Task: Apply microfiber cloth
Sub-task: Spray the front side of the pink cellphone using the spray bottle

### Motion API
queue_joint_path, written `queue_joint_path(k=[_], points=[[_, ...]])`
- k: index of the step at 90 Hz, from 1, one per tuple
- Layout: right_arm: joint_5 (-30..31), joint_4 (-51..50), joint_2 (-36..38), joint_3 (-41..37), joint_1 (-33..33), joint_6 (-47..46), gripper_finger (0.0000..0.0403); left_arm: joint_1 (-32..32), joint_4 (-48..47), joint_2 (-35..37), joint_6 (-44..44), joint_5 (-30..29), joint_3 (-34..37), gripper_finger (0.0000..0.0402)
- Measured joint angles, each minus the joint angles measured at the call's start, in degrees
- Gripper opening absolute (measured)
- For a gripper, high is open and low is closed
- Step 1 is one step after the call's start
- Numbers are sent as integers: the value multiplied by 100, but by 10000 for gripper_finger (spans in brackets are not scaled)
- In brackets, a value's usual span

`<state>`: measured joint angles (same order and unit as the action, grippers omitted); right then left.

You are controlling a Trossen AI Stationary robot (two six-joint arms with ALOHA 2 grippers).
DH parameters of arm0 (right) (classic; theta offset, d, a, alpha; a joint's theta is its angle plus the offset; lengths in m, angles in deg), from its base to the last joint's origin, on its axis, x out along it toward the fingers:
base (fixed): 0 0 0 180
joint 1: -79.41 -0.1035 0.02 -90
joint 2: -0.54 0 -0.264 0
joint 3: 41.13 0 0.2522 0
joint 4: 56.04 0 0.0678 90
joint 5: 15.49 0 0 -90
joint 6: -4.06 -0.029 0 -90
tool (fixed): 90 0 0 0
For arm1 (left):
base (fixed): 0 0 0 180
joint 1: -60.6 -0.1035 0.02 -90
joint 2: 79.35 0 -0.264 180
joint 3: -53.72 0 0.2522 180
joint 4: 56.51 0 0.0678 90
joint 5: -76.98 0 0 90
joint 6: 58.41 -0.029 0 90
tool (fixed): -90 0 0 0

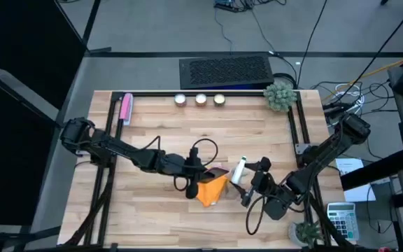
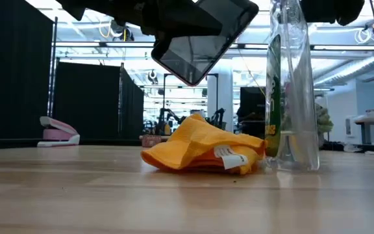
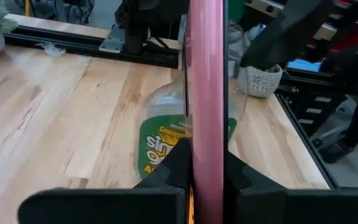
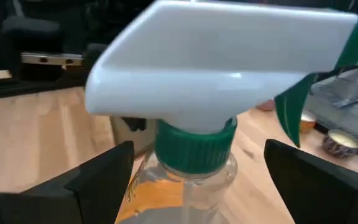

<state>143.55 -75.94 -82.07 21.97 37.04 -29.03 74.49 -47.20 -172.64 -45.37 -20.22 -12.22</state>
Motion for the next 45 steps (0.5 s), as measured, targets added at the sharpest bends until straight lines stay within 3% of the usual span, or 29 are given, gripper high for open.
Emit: queue_joint_path(k=[19,45], points=[[1,9,33,0,-2,156,343,0,-2,0,0,9,0,12],[11,-1217,164,17,25,-1624,343,0,-4,0,2,72,0,12]])
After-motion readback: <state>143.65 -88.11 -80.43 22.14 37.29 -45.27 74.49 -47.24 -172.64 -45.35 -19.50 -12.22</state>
